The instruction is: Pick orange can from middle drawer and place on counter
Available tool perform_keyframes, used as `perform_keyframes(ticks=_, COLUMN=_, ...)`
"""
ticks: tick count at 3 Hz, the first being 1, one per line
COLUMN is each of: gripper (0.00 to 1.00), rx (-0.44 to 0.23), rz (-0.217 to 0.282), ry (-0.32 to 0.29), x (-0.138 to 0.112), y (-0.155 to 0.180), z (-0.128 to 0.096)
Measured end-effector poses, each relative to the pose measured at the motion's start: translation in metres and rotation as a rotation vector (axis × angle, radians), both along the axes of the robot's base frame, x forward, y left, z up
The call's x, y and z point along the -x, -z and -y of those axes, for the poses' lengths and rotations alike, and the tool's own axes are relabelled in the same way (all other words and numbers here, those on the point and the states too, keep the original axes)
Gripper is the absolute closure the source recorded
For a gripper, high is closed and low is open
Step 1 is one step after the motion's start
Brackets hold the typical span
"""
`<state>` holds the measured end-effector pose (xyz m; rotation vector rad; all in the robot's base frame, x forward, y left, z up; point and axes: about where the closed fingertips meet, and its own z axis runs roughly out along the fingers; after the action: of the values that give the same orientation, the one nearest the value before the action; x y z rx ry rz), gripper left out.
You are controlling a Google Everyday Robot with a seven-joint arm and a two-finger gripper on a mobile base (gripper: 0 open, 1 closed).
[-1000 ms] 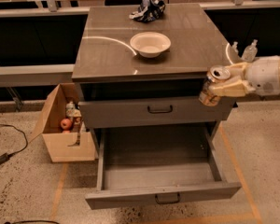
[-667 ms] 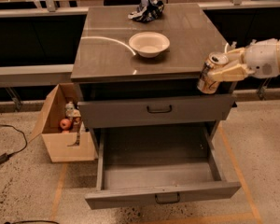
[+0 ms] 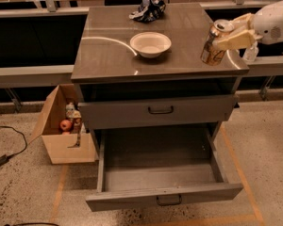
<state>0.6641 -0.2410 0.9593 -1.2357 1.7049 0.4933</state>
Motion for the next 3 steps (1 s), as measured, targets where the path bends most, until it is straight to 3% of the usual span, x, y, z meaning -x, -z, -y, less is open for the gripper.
perform_keyframes(ticks=1, gripper=1.00, rx=0.029, rz=0.047, ry=0.020, x=-0.021, y=-0.028, z=0.003)
perform_keyframes(ticks=2, gripper=1.00, rx=0.065, rz=0.085, ry=0.045, x=-0.051, y=-0.031, z=-0.002)
perform_keyframes(ticks=3, gripper=1.00, rx=0.078, rz=0.083, ry=0.048, x=-0.079, y=-0.012, z=-0.014)
